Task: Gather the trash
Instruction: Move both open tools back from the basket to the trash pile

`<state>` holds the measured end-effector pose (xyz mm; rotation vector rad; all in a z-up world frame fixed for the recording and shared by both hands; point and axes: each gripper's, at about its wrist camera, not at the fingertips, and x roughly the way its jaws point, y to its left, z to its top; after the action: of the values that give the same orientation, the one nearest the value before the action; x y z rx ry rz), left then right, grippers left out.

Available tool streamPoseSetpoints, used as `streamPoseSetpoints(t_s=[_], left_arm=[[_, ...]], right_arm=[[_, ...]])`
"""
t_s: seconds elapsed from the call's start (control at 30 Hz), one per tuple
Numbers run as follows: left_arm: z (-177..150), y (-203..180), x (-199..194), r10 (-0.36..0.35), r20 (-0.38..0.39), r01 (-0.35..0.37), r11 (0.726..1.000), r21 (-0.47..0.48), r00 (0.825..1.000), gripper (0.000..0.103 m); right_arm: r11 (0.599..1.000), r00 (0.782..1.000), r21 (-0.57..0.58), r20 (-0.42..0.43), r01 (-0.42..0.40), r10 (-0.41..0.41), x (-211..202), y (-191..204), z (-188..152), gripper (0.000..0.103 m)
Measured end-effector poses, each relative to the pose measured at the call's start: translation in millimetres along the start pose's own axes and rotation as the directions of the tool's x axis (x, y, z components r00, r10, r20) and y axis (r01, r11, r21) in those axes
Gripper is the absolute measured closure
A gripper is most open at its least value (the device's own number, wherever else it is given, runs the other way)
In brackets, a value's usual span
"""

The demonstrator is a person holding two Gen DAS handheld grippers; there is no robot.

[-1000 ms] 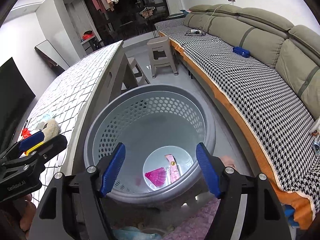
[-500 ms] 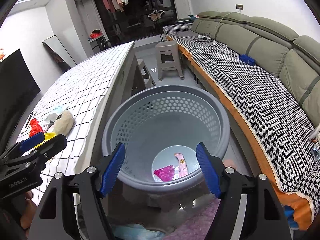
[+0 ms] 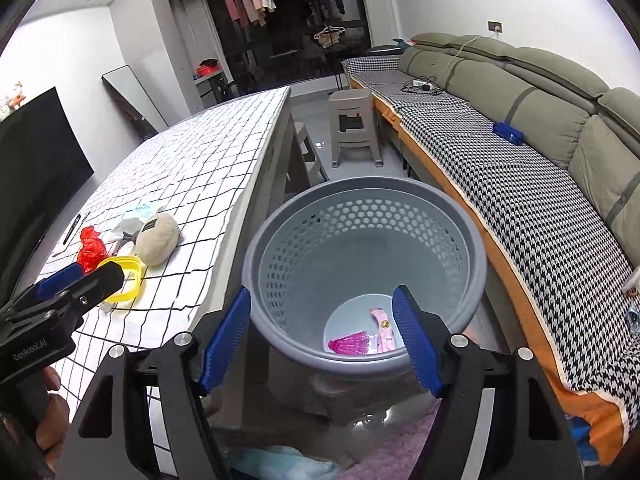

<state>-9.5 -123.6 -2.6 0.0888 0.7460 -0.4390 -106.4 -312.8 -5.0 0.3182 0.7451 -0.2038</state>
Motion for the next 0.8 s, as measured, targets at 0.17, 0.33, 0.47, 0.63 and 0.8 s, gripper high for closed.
streamPoseSetpoints(t_s=[0.17,0.33,0.47,0.63,0.8], left_arm=[[-4,20,-4,0.048,-0.007,-0.049,0.999,-0.025,0.999,0.008],[-7,43,-7,0.094,-0.019,-0.095,0.994,-0.061,0.995,0.008],[-10,64,-10,0.136,-0.026,-0.138,0.986,-0.095,0.99,0.008],[-16,91,-16,0.203,-0.035,-0.206,0.969,-0.135,0.979,0.008],[-22,115,-22,0.258,-0.051,-0.263,0.949,-0.172,0.965,0.008]], right_arm=[[0.999,0.999,-0.001,-0.01,-0.035,0.035,8,9,2,0.033],[0.997,0.997,-0.028,-0.033,-0.067,0.066,21,26,4,0.033],[0.993,0.994,-0.066,-0.053,-0.099,0.095,32,46,8,0.033],[0.982,0.987,-0.121,-0.084,-0.143,0.134,45,74,12,0.033],[0.966,0.978,-0.175,-0.124,-0.189,0.169,59,105,15,0.033]])
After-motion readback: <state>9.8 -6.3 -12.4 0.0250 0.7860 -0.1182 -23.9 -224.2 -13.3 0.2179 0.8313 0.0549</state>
